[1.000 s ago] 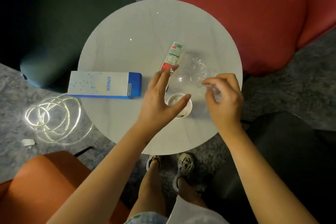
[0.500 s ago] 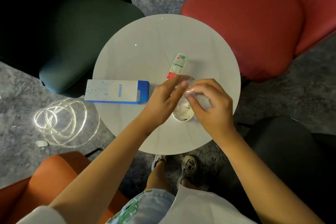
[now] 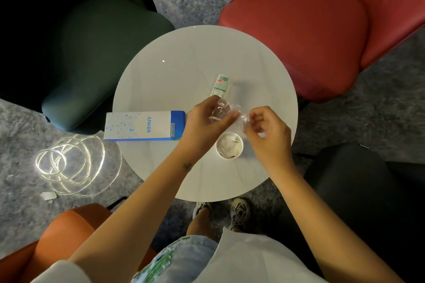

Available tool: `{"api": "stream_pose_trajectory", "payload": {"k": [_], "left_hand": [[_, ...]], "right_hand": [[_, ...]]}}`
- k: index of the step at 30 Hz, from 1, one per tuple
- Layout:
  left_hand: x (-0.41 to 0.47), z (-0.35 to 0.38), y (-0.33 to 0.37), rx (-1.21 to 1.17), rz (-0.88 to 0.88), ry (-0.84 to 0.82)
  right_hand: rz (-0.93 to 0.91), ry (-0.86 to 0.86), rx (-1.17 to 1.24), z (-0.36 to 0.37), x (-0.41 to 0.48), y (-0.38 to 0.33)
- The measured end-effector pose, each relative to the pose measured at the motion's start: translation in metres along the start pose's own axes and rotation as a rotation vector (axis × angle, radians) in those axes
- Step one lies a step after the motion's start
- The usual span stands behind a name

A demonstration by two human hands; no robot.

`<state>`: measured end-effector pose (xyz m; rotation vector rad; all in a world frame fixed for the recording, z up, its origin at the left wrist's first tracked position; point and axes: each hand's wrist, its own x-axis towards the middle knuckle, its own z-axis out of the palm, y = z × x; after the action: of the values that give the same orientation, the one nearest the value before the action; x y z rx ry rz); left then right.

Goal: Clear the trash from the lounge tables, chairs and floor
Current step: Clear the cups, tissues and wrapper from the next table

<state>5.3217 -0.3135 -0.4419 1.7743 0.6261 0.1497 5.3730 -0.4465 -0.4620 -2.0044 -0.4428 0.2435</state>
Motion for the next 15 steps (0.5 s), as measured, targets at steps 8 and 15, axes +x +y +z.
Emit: {"api": "stream_pose_trajectory", "payload": {"k": [8, 15], "left_hand": [[-0.003, -0.002, -0.001, -0.046, -0.032, -0.234], [0.003, -0.003, -0.006, -0.133, -0.038, -0.183]], "right_hand": [[0.134, -0.132, 0.121, 0.002, -0.002, 0.008], [0.152, -0.203, 0.293, -0.012, 0.01, 0.007]]}}
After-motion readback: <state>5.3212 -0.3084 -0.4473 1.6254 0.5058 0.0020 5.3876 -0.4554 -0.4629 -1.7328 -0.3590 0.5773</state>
